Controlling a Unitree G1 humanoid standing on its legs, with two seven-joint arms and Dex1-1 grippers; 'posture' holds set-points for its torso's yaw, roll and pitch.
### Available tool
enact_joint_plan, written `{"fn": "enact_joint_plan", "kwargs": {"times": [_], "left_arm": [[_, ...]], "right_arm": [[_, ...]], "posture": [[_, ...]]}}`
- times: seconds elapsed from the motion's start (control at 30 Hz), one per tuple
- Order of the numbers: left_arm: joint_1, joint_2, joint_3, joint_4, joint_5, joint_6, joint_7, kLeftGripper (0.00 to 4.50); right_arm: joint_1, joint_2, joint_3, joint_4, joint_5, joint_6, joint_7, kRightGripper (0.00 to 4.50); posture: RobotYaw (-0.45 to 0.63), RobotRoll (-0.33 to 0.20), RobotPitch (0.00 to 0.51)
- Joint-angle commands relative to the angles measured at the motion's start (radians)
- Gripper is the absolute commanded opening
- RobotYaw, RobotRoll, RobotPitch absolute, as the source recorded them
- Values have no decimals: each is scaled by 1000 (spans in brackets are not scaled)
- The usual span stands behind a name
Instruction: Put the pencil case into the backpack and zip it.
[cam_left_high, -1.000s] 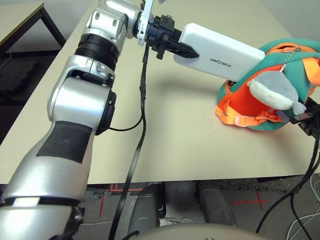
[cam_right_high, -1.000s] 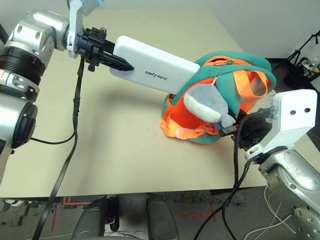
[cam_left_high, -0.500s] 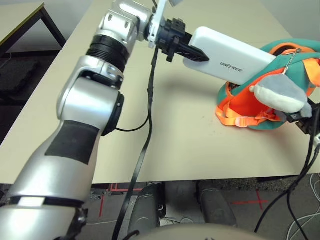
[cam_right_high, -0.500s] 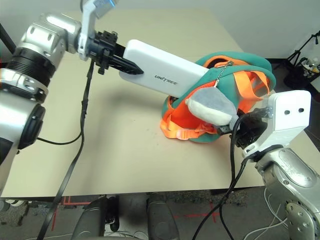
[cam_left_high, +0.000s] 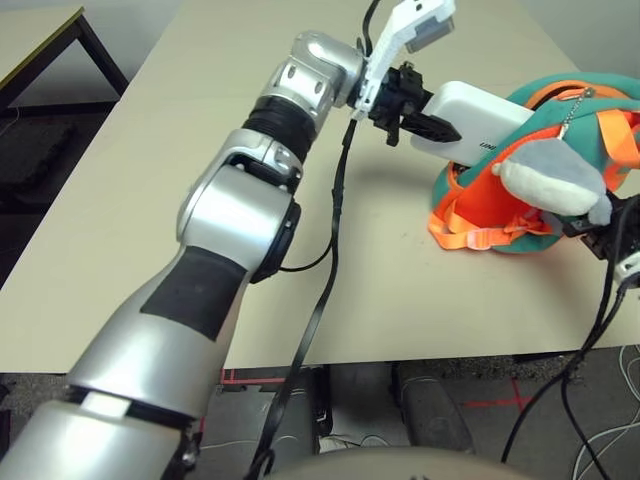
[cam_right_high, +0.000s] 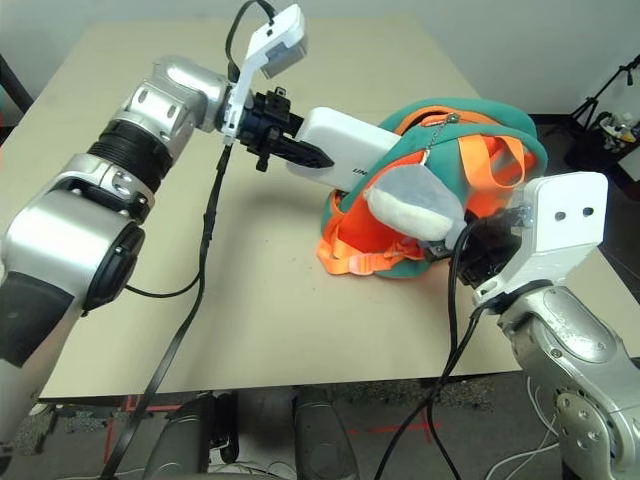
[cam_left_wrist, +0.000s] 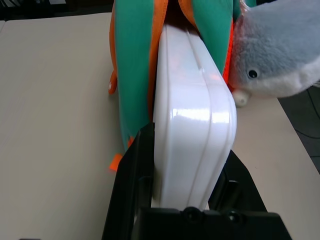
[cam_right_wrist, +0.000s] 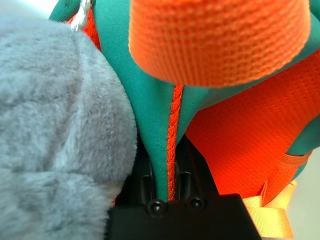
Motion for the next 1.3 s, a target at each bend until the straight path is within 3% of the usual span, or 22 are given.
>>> {"fn": "enact_joint_plan", "kwargs": {"times": [0.03,0.4,0.73,0.8,1.07,1.13,1.23,1.3], "left_arm": [[19,-54,9,4,19,-14,-14,1399],[106,-106,7,37,96,-19,34,1399],[116,-121,40,69,127,-59,108,1399],[104,-109,56,67,118,-61,104,2124],[-17,90,124,-6,50,97,-103,4500],[-26,143,120,-45,42,136,-171,4397],[-18,215,88,-126,26,205,-232,3682],[-2,238,73,-177,15,240,-242,3662]], "right_arm": [[-22,11,39,2,-7,16,11,273],[-87,34,76,14,-34,32,11,273],[-137,61,104,20,-60,47,12,273],[-142,64,104,21,-66,49,14,273],[-161,74,112,41,-88,41,30,273],[-164,78,117,50,-93,36,39,273],[-174,83,125,63,-104,29,52,273],[-183,87,129,74,-114,25,63,273]], "posture": [[-359,0,151],[-371,0,147],[-370,0,136],[-356,0,134],[-310,0,122],[-297,0,120],[-285,0,116],[-278,0,116]]}}
